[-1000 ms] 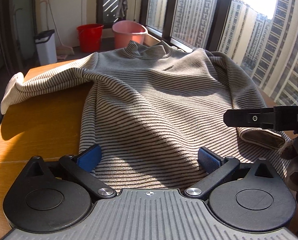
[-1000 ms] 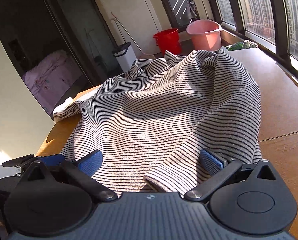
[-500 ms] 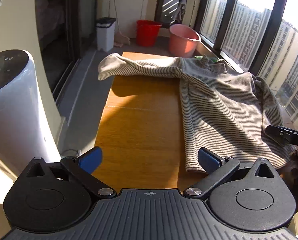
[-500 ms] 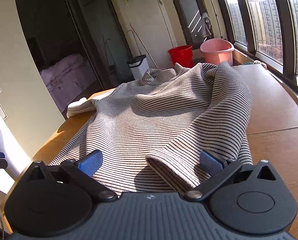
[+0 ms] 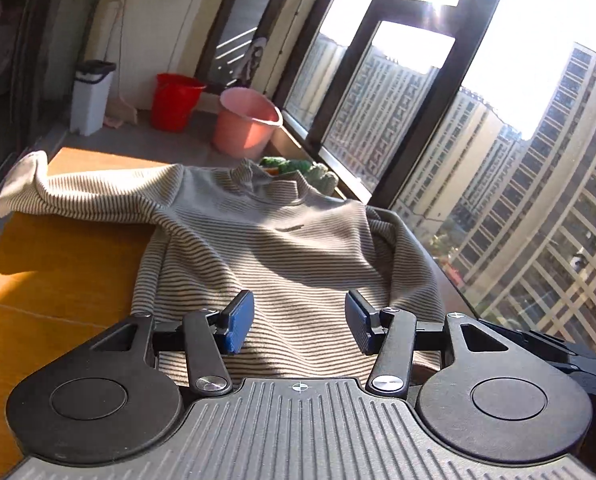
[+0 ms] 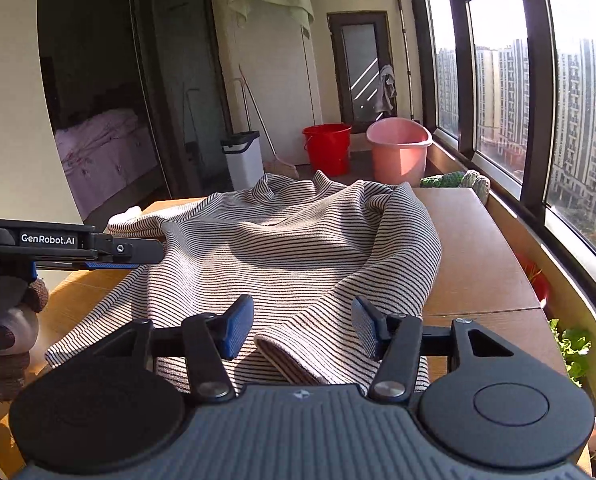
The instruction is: Fold clothes
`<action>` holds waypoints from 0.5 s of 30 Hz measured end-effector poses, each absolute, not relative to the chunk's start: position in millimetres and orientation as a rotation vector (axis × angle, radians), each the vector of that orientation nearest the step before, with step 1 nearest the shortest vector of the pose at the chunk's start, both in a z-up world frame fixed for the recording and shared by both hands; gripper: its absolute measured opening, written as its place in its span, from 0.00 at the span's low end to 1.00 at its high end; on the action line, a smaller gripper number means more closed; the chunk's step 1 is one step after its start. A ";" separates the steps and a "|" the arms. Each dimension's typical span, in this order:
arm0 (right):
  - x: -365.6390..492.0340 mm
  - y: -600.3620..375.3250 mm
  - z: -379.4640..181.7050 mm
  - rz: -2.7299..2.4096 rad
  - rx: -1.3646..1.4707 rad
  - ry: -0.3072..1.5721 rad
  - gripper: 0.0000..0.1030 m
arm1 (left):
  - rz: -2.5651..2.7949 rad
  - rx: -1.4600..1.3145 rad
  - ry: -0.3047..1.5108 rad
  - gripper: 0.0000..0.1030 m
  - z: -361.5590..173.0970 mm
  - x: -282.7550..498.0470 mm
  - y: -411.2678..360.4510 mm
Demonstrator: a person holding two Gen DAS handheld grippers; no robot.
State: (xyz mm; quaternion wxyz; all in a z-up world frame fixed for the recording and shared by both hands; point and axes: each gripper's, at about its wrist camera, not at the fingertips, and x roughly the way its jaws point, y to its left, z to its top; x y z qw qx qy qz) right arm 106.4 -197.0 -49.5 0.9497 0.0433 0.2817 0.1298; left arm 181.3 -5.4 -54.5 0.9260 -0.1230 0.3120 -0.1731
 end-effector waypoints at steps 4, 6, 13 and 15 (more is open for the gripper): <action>117.3 -194.0 -64.4 0.288 0.206 0.584 1.00 | -0.369 -0.199 0.598 0.75 -78.2 190.4 -18.7; 129.1 -193.2 -73.5 0.318 0.297 0.647 1.00 | -0.370 -0.180 0.606 0.86 -87.2 191.4 -17.5; 133.5 -198.2 -88.5 0.321 0.394 0.661 1.00 | -0.390 -0.184 0.685 0.89 -104.9 182.2 1.9; 126.0 -202.7 -89.5 0.340 0.397 0.651 1.00 | -0.403 -0.146 0.696 0.90 -102.2 166.8 4.0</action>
